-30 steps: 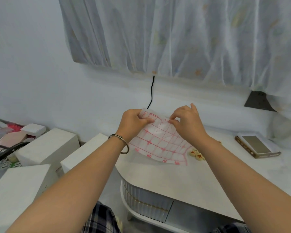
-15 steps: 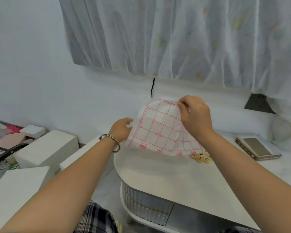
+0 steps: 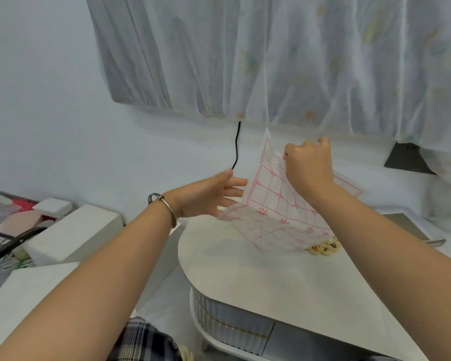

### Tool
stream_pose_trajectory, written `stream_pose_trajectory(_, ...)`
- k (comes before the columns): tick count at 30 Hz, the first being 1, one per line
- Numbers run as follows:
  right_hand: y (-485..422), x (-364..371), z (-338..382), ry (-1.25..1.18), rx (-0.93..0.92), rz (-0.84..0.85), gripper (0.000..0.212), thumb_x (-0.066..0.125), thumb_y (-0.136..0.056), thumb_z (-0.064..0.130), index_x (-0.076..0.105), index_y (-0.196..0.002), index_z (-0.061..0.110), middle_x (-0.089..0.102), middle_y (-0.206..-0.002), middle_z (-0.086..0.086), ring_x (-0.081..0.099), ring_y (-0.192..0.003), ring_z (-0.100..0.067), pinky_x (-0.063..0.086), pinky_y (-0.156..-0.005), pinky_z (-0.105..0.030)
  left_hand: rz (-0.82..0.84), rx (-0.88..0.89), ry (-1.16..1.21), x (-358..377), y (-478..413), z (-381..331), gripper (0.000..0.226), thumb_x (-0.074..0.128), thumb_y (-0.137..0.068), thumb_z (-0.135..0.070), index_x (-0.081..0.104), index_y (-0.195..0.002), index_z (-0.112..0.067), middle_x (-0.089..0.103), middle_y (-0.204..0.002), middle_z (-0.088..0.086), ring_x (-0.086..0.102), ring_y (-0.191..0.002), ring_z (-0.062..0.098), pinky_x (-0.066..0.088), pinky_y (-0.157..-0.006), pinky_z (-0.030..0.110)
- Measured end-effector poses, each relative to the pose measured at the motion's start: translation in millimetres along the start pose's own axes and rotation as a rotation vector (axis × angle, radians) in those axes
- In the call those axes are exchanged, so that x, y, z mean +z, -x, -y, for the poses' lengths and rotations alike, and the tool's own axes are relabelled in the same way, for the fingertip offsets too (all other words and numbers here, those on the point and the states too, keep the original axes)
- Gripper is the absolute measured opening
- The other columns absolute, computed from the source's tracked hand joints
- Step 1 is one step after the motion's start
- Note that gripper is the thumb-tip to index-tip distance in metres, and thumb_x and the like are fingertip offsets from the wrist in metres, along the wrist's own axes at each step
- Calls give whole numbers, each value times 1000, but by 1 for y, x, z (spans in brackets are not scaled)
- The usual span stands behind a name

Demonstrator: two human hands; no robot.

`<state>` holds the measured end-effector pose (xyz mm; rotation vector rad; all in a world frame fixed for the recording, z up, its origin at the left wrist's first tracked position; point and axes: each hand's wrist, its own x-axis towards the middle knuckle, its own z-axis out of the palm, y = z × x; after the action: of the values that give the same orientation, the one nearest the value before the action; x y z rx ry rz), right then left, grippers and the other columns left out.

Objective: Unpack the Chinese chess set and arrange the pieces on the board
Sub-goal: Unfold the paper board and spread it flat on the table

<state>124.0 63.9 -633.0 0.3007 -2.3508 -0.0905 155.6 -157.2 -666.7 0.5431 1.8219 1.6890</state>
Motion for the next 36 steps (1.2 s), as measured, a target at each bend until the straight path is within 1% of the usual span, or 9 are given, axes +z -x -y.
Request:
stream_pose_trajectory(7,-4,15,0,47,47,106,21,45,-74,-12,55,-70,6,32,-47,-1,39,-59,-27,30,-99,-44,-318,1,-418,43,-24,7,38,64,-83,-44,63,-116,-23,66,-117,-5,64,-106,14,49,-98,35)
stream_pose_trajectory(11,-2,23,-4,48,60,124,20,50,-76,-11,61,-76,5,40,-52,-3,43,-66,-29,27,-104,-50,-536,49,-95,35,-32,24,25,56,-93,-23,68,-96,-2,70,-98,13,68,-88,24,54,-89,38)
stream_pose_trajectory(17,33,38,6,-147,-41,-31,46,52,-90,8,44,-135,5,47,-138,-17,39,-132,-35,17,-112,-57,-807,-199,-363,1,-46,50,45,52,-94,-21,36,-53,-13,36,-55,1,38,-52,10,29,-50,16)
stream_pose_trajectory(21,76,57,18,-183,-154,535,50,24,-101,34,22,-147,17,25,-154,-4,13,-145,-23,2,-117,-48,-895,-305,-496,-9,-51,69,39,50,-93,-19,46,-56,-9,53,-67,11,51,-68,21,33,-48,11)
stream_pose_trajectory(23,91,75,16,-178,-182,829,58,18,-99,48,10,-150,21,12,-158,-3,3,-147,-24,-2,-117,-50,-955,-272,-501,-12,-48,71,23,61,-88,-17,62,-105,-2,61,-111,19,57,-104,28,43,-81,21)
stream_pose_trajectory(25,102,87,17,-190,-154,987,66,17,-96,57,0,-151,26,-1,-159,-4,-4,-147,-27,-4,-116,-53,-988,-271,-599,-13,-43,72,69,72,-80,-22,36,-139,-10,53,-127,15,54,-115,31,43,-92,35)
stream_pose_trajectory(29,120,108,31,-209,-109,1072,77,24,-90,67,-5,-150,28,-12,-158,-5,-8,-146,-29,-1,-115,-54,-1094,-238,-975,-7,-42,93,22,62,-86,-27,49,-95,-12,57,-88,6,59,-81,30,42,-64,31)
stream_pose_trajectory(32,111,105,34,-198,-107,1091,84,28,-86,71,-7,-150,29,-14,-158,-5,-9,-146,-29,1,-115,-56,-1075,-141,-853,-3,-48,88,38,62,-85,-25,39,-56,-17,45,-56,-5,49,-59,16,36,-53,22)
stream_pose_trajectory(36,109,104,40,-211,-94,1121,88,31,-84,73,-7,-150,29,-15,-158,-4,-10,-146,-29,6,-114,-57,-684,-61,-794,4,-51,78,12,62,-87,-25,70,-88,-15,71,-98,3,63,-91,14,46,-77,17)
